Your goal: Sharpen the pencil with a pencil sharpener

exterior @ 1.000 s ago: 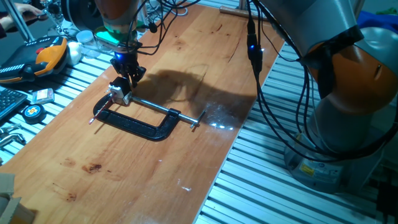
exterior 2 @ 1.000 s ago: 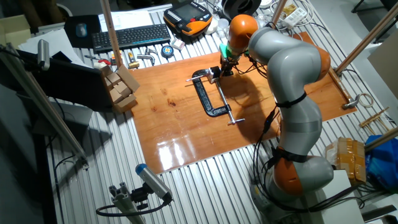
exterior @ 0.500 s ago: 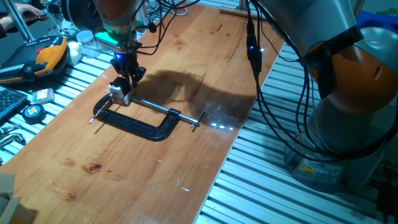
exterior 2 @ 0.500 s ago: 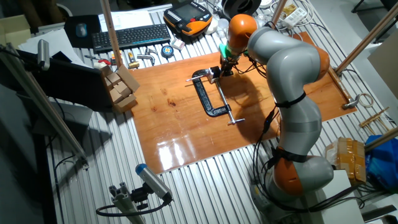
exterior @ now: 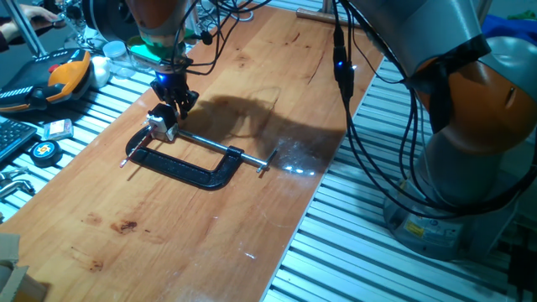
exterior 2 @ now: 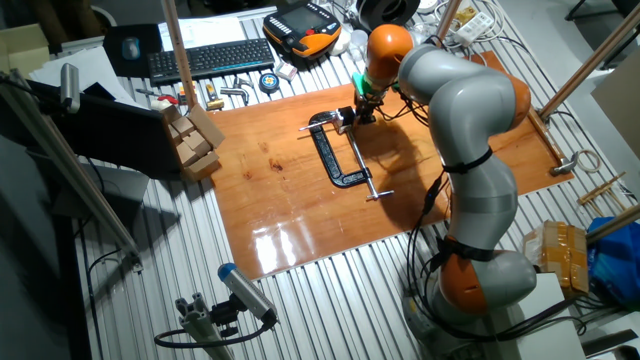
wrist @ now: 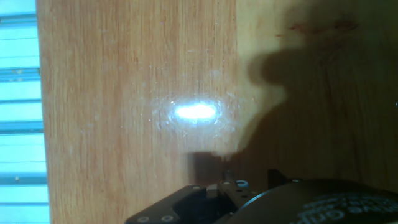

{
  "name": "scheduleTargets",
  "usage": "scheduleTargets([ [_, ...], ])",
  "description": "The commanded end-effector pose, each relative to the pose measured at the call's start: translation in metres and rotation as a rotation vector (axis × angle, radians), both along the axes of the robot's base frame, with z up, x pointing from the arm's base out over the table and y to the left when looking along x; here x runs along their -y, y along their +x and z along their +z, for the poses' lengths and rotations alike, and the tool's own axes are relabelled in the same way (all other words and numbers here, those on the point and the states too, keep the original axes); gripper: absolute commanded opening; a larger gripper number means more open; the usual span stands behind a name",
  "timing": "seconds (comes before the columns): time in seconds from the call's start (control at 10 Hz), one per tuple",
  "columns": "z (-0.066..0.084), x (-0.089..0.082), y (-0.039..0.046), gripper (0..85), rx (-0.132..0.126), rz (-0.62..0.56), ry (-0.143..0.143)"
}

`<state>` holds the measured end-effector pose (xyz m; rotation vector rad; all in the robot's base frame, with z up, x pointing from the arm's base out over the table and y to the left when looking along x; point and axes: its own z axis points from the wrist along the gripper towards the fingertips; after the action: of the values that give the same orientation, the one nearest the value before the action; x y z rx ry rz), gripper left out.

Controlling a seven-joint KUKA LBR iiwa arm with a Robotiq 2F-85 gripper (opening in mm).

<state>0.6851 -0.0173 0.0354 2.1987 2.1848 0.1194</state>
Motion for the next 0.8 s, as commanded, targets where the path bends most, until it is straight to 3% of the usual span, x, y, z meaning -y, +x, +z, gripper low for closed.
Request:
scheduleTargets([
  [0.0, -0.0003, 0.0, -0.0008, 34.0, -0.002, 0.0, 0.003],
  [0.7, 0.0005, 0.0008, -0.0079, 34.0, -0.015, -0.009, 0.012],
])
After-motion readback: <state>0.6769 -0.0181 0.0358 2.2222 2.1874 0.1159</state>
